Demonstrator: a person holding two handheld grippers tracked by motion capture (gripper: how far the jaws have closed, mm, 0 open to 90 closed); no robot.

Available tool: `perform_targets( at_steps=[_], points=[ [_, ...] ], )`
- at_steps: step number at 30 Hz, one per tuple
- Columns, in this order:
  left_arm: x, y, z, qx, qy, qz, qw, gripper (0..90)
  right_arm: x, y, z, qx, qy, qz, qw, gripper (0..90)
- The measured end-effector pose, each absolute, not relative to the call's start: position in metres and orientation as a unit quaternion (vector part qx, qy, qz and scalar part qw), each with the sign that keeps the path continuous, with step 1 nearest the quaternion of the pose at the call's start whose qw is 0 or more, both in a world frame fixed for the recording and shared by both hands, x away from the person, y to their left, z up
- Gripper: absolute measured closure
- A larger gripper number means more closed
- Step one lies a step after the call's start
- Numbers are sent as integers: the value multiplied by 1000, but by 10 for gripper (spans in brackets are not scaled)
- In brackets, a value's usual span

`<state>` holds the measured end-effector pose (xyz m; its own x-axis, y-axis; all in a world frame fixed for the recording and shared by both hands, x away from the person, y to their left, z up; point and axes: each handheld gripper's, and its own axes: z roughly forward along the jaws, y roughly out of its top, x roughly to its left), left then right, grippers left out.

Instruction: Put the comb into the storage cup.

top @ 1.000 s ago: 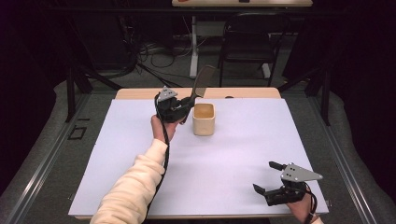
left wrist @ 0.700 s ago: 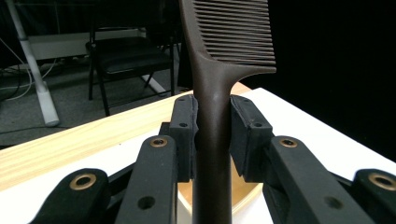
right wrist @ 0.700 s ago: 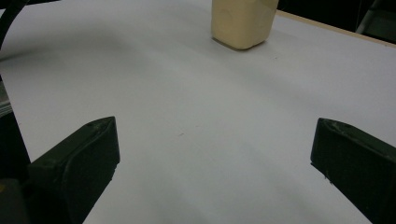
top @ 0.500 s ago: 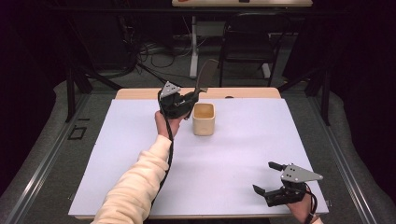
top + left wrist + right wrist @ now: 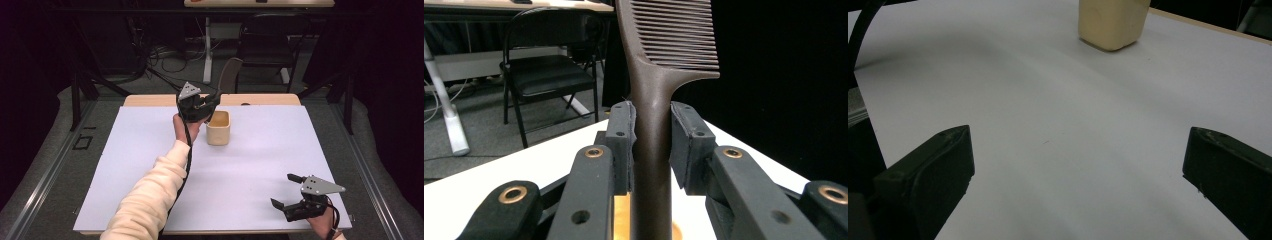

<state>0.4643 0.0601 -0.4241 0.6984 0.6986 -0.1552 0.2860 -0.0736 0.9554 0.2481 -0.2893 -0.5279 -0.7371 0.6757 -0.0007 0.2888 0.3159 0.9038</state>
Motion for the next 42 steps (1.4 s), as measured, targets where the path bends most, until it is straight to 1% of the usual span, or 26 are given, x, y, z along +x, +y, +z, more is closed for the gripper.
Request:
perform_targets(
  at_steps=[3,15,33,42],
  points=[
    [466,57,-422,708,342,169,594,725,248,-289,-528,308,789,496,194,0],
    [472,49,-420,702,329,179,606,725,248,-289,-528,307,788,498,192,0],
    [484,42,-435,692,334,187,612,725,248,-288,-529,307,793,492,187,0],
    [486,37,-441,684,318,194,627,725,247,-288,-528,309,790,495,189,0]
  ],
)
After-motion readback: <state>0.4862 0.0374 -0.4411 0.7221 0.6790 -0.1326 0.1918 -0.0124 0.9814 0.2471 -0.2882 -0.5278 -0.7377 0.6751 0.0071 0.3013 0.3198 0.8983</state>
